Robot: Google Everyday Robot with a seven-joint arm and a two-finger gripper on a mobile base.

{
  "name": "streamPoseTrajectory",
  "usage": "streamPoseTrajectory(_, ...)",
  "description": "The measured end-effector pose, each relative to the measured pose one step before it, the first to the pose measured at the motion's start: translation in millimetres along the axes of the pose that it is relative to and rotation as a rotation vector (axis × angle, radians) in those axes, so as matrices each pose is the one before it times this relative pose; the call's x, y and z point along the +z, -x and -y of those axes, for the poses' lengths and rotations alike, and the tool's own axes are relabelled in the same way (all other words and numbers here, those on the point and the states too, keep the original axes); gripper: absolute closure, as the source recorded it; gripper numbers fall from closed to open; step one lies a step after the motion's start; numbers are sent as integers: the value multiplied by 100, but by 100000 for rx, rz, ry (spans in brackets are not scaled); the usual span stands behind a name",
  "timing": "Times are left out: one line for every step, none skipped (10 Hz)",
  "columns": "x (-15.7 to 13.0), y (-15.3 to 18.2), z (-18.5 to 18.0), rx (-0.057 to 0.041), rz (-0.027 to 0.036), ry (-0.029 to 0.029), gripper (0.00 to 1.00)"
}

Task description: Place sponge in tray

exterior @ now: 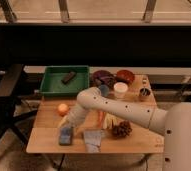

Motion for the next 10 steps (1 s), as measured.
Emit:
streamPoseTrajectory(464, 64, -36, 335, 566, 22, 35)
streamPoseTrajectory(438, 4, -39, 1285, 461, -196, 35)
streamPoseTrajectory(462, -74, -144, 1801, 525, -284, 35)
streamPoseTrajectory(284, -102, -209, 1770, 290, -368, 38)
streamPoseTrajectory(308, 52, -15, 633, 264, -92, 45)
streamPoseTrajectory(143, -22, -85, -20, -156, 287, 54)
streamPoseTrajectory(57, -56, -76, -233, -218, 312, 66)
streamPoseTrajectory(-6, 88, 12, -160, -586, 539, 76)
streamPoseTrajectory(-58, 41, 99, 231, -632, 224, 84)
streamPoseTrajectory(-89, 66, 69, 434, -670, 226, 95)
